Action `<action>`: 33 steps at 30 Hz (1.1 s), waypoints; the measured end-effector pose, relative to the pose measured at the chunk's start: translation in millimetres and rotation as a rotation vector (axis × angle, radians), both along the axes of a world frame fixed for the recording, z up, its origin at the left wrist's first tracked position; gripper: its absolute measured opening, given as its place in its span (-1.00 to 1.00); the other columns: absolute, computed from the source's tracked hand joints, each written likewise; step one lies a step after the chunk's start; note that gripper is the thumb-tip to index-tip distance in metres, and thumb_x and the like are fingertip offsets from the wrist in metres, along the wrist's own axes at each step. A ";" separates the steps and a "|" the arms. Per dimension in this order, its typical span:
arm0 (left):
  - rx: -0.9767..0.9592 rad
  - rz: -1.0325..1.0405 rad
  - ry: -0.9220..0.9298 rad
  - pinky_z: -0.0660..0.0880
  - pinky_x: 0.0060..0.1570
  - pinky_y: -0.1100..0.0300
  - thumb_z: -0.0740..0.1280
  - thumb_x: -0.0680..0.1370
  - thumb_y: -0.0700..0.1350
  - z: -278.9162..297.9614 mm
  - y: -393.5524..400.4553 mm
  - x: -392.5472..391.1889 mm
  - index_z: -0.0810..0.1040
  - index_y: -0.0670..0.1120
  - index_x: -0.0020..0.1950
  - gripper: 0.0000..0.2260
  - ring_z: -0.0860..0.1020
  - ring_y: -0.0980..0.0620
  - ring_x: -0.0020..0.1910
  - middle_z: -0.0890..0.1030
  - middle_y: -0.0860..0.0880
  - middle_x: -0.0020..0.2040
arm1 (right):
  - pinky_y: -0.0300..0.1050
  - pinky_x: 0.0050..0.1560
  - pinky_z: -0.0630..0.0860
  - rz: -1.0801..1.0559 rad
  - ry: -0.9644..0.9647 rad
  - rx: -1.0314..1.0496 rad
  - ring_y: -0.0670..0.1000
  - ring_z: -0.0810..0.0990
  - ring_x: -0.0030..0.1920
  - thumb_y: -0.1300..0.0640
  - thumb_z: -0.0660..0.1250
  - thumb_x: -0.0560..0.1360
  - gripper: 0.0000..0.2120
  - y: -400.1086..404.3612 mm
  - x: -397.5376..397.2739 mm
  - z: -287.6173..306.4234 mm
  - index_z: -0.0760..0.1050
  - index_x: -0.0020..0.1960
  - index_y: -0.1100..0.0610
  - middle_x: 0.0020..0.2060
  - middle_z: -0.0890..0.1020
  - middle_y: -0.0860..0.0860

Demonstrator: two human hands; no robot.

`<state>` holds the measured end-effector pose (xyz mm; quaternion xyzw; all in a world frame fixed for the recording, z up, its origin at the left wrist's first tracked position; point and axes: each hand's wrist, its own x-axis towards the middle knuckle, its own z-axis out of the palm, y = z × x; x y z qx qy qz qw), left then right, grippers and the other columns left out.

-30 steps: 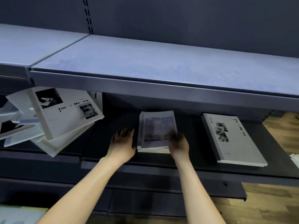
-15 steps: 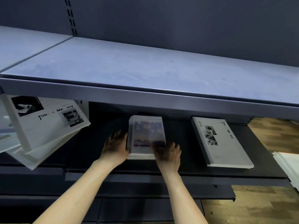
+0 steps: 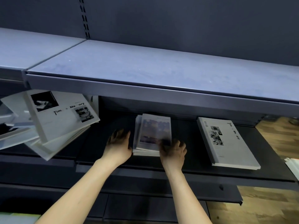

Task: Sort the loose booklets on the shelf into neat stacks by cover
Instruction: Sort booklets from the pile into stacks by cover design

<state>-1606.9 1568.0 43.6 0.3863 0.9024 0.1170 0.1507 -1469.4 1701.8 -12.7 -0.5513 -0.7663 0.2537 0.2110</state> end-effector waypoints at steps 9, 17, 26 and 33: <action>0.088 0.123 0.163 0.20 0.47 -0.07 0.26 0.56 -0.06 13.9 -52.1 -6.3 0.11 -0.01 0.59 -0.38 0.11 -0.20 0.53 0.13 -0.11 0.57 | 0.22 0.53 -0.02 0.139 -0.036 0.121 0.19 0.18 0.52 -0.16 0.25 0.56 -0.45 -29.0 -39.0 25.1 0.31 0.48 0.04 0.48 0.30 0.11; 0.224 0.270 0.258 0.20 0.46 -0.08 0.26 0.54 -0.07 26.2 -99.3 -34.4 0.22 -0.05 0.55 -0.42 0.12 -0.21 0.53 0.19 -0.16 0.55 | 0.07 0.38 0.37 0.344 0.170 0.018 0.13 0.36 0.40 -0.04 0.32 0.57 -0.56 -71.6 -78.9 40.1 0.40 0.39 0.08 0.37 0.40 0.09; 0.295 0.381 0.260 0.15 0.49 -0.11 0.27 0.54 -0.04 30.0 -166.1 -88.1 0.17 -0.07 0.57 -0.39 0.09 -0.20 0.54 0.20 -0.18 0.53 | -0.04 0.36 0.41 0.458 0.180 -0.007 0.10 0.36 0.44 -0.07 0.31 0.57 -0.56 -130.2 -145.8 61.1 0.38 0.42 -0.02 0.39 0.40 0.06; 0.290 0.394 0.256 0.23 0.44 -0.09 0.32 0.50 -0.01 26.2 -212.9 -135.1 0.28 -0.07 0.47 -0.44 0.22 -0.17 0.47 0.34 -0.15 0.41 | -0.11 0.38 0.29 0.536 0.204 -0.070 0.12 0.35 0.43 -0.03 0.30 0.60 -0.47 -156.2 -197.6 75.2 0.28 0.52 0.05 0.40 0.40 0.08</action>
